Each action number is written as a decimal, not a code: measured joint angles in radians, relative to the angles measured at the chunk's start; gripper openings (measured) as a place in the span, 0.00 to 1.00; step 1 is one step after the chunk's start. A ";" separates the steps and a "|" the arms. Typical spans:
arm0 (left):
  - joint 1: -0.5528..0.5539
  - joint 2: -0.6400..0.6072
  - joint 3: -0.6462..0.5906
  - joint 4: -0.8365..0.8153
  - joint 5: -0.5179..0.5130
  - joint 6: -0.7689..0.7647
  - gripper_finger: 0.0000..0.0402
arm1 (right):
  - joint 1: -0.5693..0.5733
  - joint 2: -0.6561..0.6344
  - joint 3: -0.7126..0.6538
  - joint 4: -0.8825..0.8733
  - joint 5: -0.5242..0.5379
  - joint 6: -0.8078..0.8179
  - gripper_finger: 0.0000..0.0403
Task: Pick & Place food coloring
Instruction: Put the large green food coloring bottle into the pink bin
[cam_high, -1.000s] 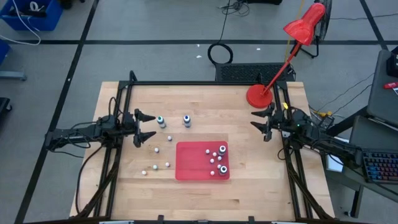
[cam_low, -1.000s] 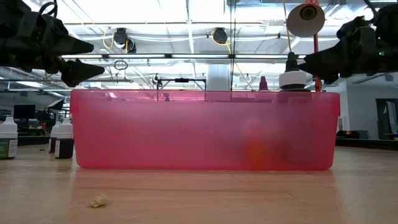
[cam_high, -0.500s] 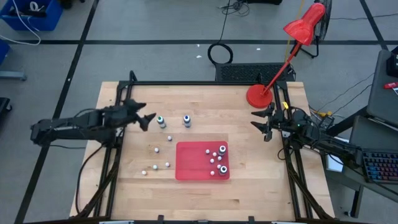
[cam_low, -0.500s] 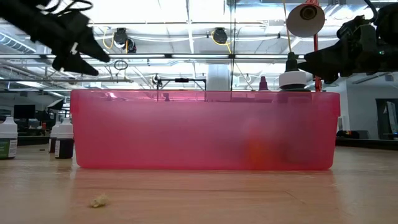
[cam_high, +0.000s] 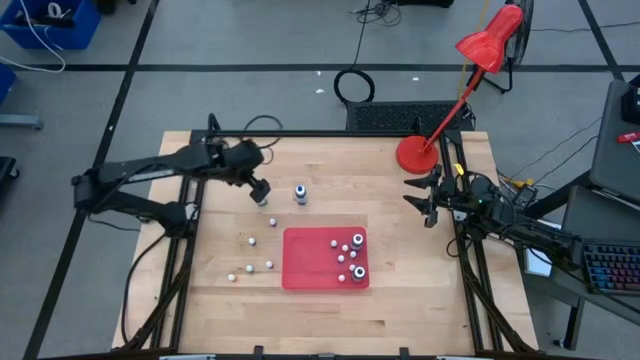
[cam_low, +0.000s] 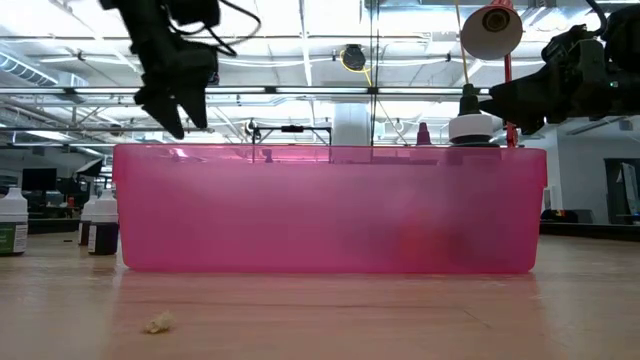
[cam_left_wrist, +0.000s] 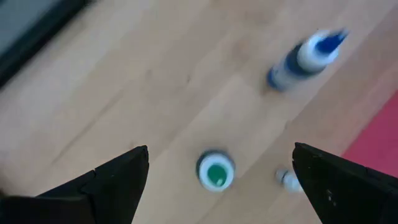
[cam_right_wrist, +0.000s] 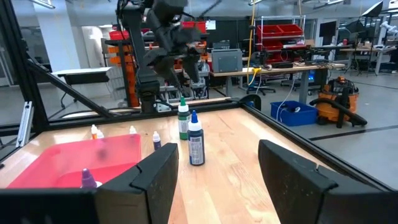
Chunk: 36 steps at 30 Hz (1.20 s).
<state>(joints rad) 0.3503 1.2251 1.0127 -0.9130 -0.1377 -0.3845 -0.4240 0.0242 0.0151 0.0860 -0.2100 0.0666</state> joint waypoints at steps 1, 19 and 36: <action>0.008 0.029 0.017 -0.031 0.013 0.007 0.98 | 0.000 0.000 0.000 0.000 0.000 0.000 0.52; 0.019 0.300 0.012 -0.099 0.052 0.101 0.98 | 0.000 0.000 0.000 0.001 0.000 0.000 0.52; -0.044 0.341 0.011 -0.071 0.023 0.070 0.98 | 0.000 0.000 0.000 0.004 0.000 0.000 0.52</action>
<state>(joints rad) 0.3061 1.5661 1.0241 -0.9844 -0.1148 -0.3140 -0.4240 0.0242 0.0147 0.0902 -0.2104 0.0662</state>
